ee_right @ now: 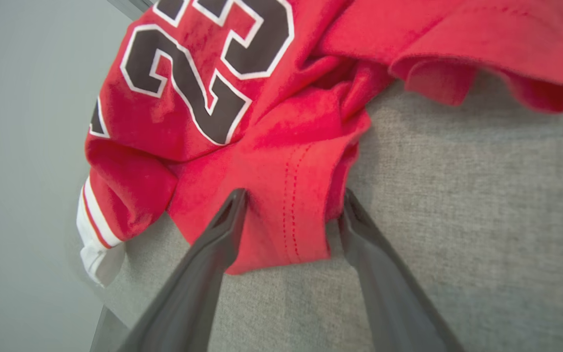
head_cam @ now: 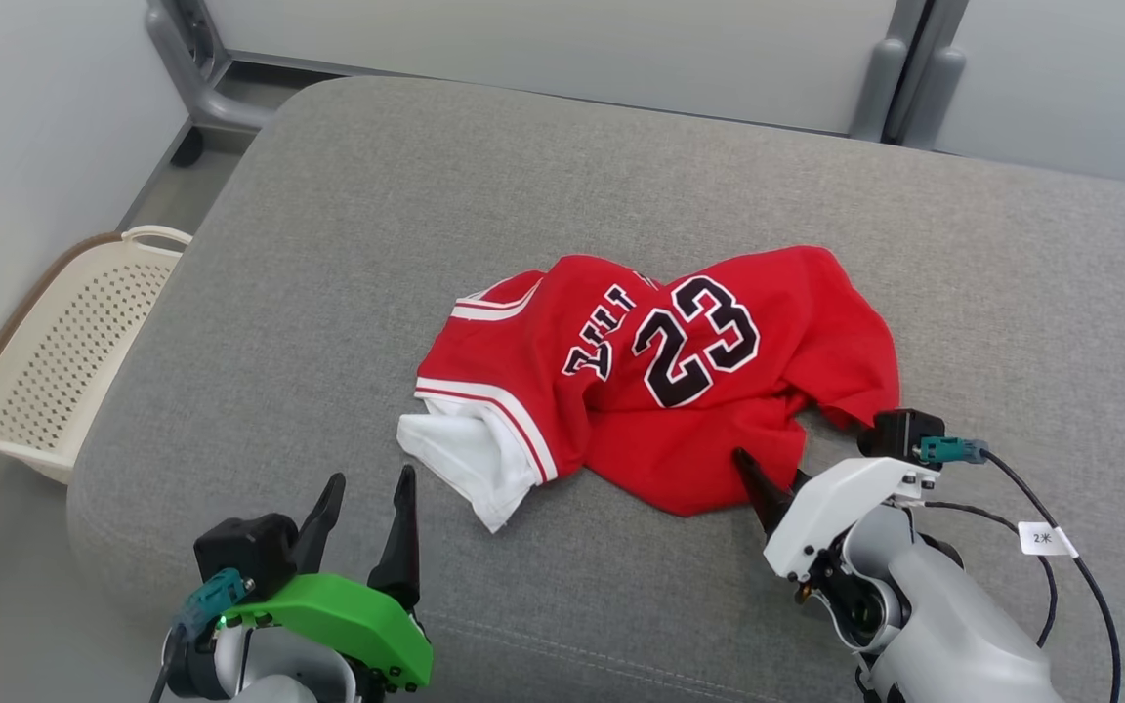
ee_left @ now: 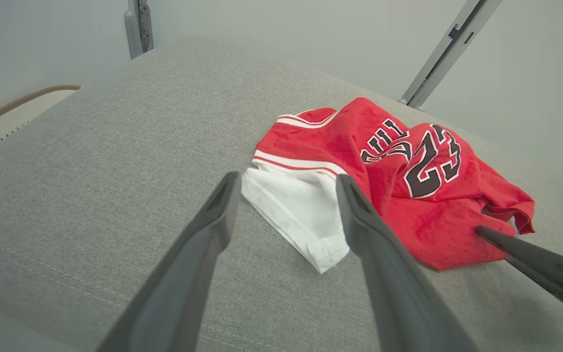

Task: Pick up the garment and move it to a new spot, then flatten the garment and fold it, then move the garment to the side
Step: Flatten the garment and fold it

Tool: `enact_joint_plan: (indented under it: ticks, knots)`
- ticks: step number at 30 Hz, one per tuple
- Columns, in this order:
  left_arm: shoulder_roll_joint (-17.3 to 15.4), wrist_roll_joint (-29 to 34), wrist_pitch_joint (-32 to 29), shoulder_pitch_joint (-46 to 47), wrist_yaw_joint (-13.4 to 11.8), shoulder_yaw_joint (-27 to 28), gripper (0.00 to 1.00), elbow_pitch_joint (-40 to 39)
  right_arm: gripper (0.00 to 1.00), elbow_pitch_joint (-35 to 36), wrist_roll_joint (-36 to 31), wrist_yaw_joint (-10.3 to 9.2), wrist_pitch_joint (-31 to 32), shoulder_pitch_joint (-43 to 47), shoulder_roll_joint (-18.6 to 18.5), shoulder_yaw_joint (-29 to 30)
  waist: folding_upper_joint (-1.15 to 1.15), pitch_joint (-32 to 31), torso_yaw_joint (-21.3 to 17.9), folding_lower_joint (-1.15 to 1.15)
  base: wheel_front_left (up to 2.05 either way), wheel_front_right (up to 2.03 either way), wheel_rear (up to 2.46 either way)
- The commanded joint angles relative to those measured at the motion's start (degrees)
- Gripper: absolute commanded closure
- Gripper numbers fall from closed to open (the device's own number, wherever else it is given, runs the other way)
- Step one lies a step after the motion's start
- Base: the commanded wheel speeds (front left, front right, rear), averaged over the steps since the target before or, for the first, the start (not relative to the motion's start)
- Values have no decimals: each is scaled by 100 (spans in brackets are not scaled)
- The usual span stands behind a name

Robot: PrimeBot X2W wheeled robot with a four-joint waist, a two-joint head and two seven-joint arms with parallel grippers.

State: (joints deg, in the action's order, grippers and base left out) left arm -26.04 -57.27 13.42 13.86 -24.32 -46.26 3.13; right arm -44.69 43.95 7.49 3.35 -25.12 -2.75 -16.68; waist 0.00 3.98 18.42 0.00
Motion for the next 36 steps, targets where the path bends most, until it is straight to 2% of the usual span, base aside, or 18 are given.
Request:
enact_joint_plan:
  ticks: [1, 2, 3, 4, 10, 14, 18, 21, 24, 28, 31, 32, 33, 34, 36]
  knots:
    - [21, 41, 19, -76, -38, 25, 0, -26, 64, -88, -28, 0, -52, -75, -28, 0, 0, 64, 67, 0, 0, 0, 0]
    - [23, 43, 28, -83, -49, 37, 0, -37, 76, -141, -31, 0, -70, -107, -37, -15, 0, 69, 55, 0, 0, 0, 0]
    - [28, 44, 36, -96, -62, 52, 0, -48, 97, -174, -30, 0, -88, -135, -57, -38, 0, 73, 33, 0, 0, 0, 0]
    - [30, 50, 45, -116, -70, 66, 0, -56, 100, -200, -13, 0, -89, -153, -86, -65, 0, 75, 2, 0, 0, 0, 0]
    - [66, 71, 71, -149, -48, 77, 0, -87, 100, -98, 136, 0, -51, -260, -439, -84, 0, 59, -219, 0, 0, 0, 0]
    - [96, 104, 76, -130, -31, 50, 0, -114, 100, 23, 235, 0, 210, -345, -914, 14, 0, 88, -361, 0, 0, 0, 0]
    - [145, 128, 75, -75, 0, 9, 0, -94, 100, -35, 172, 0, 736, -437, -1432, 68, 0, 128, -424, 0, 0, 0, 0]
    - [178, 137, 72, -34, 14, -14, 0, -74, 100, -87, 75, -1, 1006, -514, -1877, 224, 0, 163, -433, 0, 0, 0, 0]
    - [200, 133, 74, -17, 29, -31, 0, -47, 100, -181, -2, -1, 1163, -518, -2169, 445, 0, 185, -428, 0, 0, 0, 0]
    - [199, 130, 73, 3, 48, -33, 0, -23, 100, -302, -66, -1, 1355, -457, -2361, 650, 0, 202, -432, 0, 0, 0, 0]
    - [175, 145, 57, 25, 44, -44, 0, -19, 100, -366, -123, -2, 1294, -418, -2345, 746, 0, 223, -478, 0, 0, 0, 0]
    - [172, 155, 50, 33, 42, -53, 0, -20, 65, -382, -160, -1, 1243, -401, -2301, 762, 0, 229, -500, 0, 0, 0, 0]
    - [172, 164, 37, 41, 43, -67, 0, -25, 50, -397, -210, -1, 1207, -390, -2262, 760, 0, 235, -526, 0, 0, 0, 0]
    - [181, 168, 34, 60, 38, -76, 0, -38, 0, -383, -340, -1, 1121, -343, -2221, 718, 0, 244, -582, 0, 0, 0, 0]
    - [177, 175, 23, 65, 39, -82, 0, -42, 0, -359, -392, -1, 1081, -312, -2203, 699, 0, 244, -618, 0, 0, 0, 0]
